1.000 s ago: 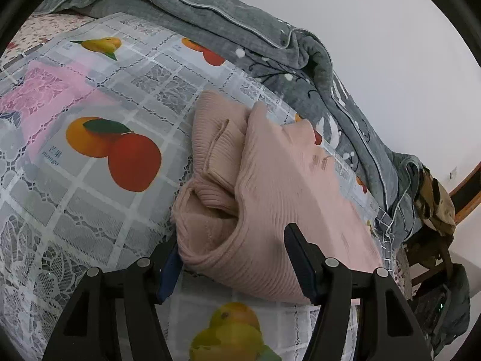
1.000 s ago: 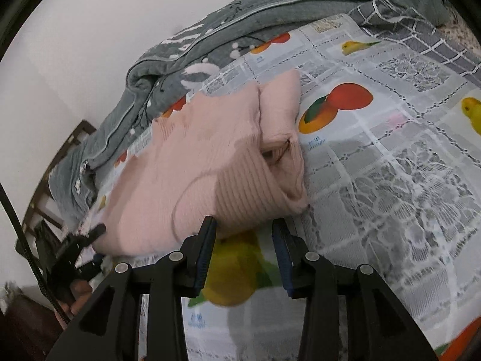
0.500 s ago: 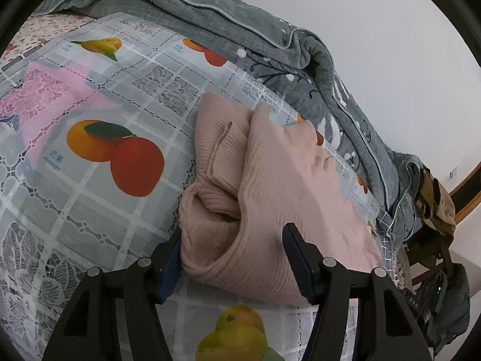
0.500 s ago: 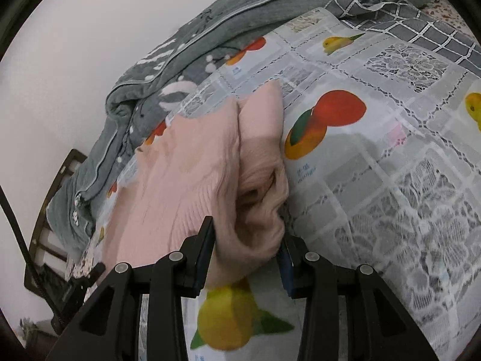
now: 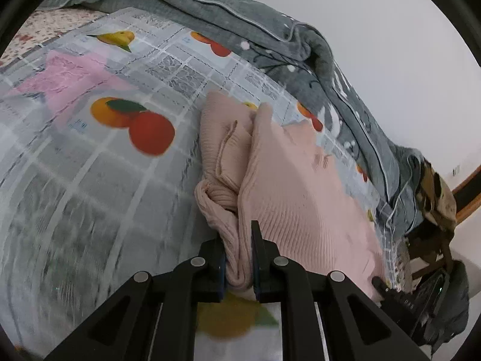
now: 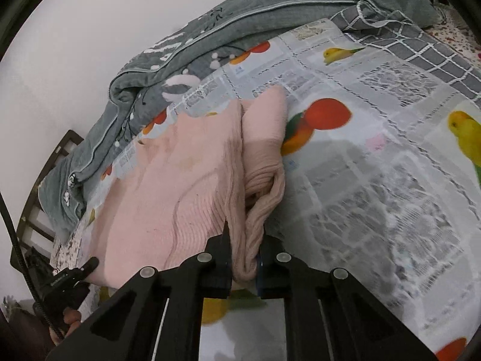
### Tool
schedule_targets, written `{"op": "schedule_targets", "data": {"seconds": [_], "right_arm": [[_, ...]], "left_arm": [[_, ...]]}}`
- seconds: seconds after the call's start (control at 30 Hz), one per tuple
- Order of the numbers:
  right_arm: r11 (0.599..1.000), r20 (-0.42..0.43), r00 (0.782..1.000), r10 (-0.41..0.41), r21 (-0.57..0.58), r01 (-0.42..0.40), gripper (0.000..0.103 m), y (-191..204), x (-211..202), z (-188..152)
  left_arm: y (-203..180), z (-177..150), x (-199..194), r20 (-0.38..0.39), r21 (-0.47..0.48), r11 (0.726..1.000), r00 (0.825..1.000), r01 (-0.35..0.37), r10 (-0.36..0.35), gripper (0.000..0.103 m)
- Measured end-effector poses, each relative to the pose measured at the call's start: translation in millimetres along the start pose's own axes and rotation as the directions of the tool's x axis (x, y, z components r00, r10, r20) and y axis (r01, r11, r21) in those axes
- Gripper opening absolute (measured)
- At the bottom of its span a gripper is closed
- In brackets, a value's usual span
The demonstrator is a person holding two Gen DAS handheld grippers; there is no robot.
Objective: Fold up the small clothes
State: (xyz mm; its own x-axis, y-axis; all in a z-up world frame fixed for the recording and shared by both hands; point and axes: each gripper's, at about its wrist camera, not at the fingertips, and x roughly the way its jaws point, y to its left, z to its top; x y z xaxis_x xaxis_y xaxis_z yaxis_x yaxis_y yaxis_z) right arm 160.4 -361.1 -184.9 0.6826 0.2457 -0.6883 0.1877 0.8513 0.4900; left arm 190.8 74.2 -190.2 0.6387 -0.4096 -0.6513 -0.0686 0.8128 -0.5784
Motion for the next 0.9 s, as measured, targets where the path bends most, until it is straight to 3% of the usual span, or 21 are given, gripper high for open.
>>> {"op": "schedule_targets", "data": {"seconds": [0.23, 0.37, 0.5, 0.6, 0.73, 0.83, 0.9], "right_arm": [[0.994, -0.016, 0.998, -0.064, -0.084, 0.063, 0.012, -6, -31, -24], [0.978, 0.031, 0.987, -0.157, -0.137, 0.159, 0.034, -3, -46, -24], [0.961, 0.104, 0.975, -0.196, -0.18, 0.212, 0.035, 11, -61, -17], [0.944, 0.135, 0.974, -0.184, -0.251, 0.213, 0.035, 37, -59, -15], [0.926, 0.111, 0.985, -0.134, -0.34, 0.164, 0.035, 72, -33, -25], [0.895, 0.061, 0.992, -0.109, -0.428, 0.125, 0.035, 101, 2, -39], [0.879, 0.04, 0.99, -0.135, -0.457, 0.139, 0.035, 113, 24, -45]], "left_arm": [[-1, -37, -22, -0.016, 0.017, 1.0, 1.0, 0.0, 0.001, 0.015], [1, -35, -19, -0.027, 0.019, 1.0, 1.0, 0.006, -0.006, 0.036], [2, -21, -14, -0.023, 0.019, 0.999, 0.999, 0.027, -0.026, 0.058], [2, -11, -5, -0.02, 0.022, 1.0, 1.0, 0.021, -0.02, 0.059], [2, 5, 7, -0.023, 0.017, 1.0, 1.0, 0.011, -0.011, 0.059], [-3, 14, 14, -0.019, 0.052, 0.998, 0.999, -0.047, 0.048, 0.059], [-6, 17, 18, -0.018, 0.08, 0.994, 0.997, -0.072, 0.073, 0.059]]}}
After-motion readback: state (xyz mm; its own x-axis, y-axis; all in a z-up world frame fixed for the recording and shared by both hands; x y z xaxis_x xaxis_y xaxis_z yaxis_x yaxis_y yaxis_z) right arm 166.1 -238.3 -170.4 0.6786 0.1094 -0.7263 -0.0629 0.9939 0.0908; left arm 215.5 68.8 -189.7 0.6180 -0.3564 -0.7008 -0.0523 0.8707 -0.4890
